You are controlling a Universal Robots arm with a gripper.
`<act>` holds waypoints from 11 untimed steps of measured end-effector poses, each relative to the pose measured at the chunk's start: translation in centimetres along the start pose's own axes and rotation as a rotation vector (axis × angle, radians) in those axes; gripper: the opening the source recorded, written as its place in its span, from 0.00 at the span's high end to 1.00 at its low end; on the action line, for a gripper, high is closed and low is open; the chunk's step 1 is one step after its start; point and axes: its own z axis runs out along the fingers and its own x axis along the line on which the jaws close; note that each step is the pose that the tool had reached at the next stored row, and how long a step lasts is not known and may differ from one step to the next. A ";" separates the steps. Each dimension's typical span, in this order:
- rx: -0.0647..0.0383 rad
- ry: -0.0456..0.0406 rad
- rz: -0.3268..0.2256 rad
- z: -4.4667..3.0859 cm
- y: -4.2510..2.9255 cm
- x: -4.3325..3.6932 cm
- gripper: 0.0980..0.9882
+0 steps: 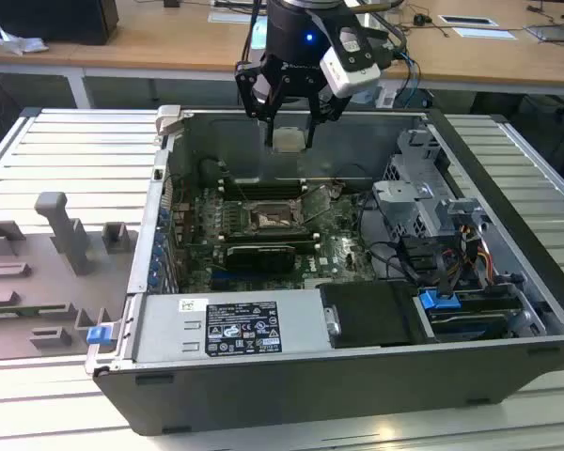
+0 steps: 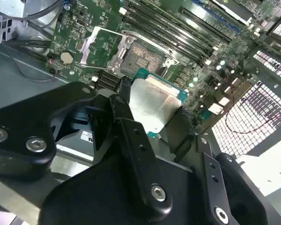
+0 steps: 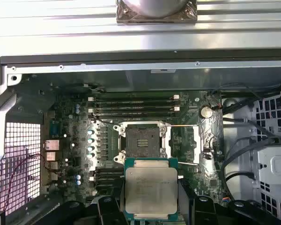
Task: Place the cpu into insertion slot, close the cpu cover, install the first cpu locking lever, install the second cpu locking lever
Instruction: 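Place the cpu into insertion slot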
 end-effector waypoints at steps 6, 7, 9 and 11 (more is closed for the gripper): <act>-0.001 -0.0095 0.105 0.09 -0.01 0.06 0.50; 0.000 -0.0103 0.113 0.10 -0.01 0.06 0.50; 0.000 -0.0115 0.126 0.12 -0.01 0.06 0.50; 0.001 -0.0134 0.146 0.14 -0.01 0.06 0.50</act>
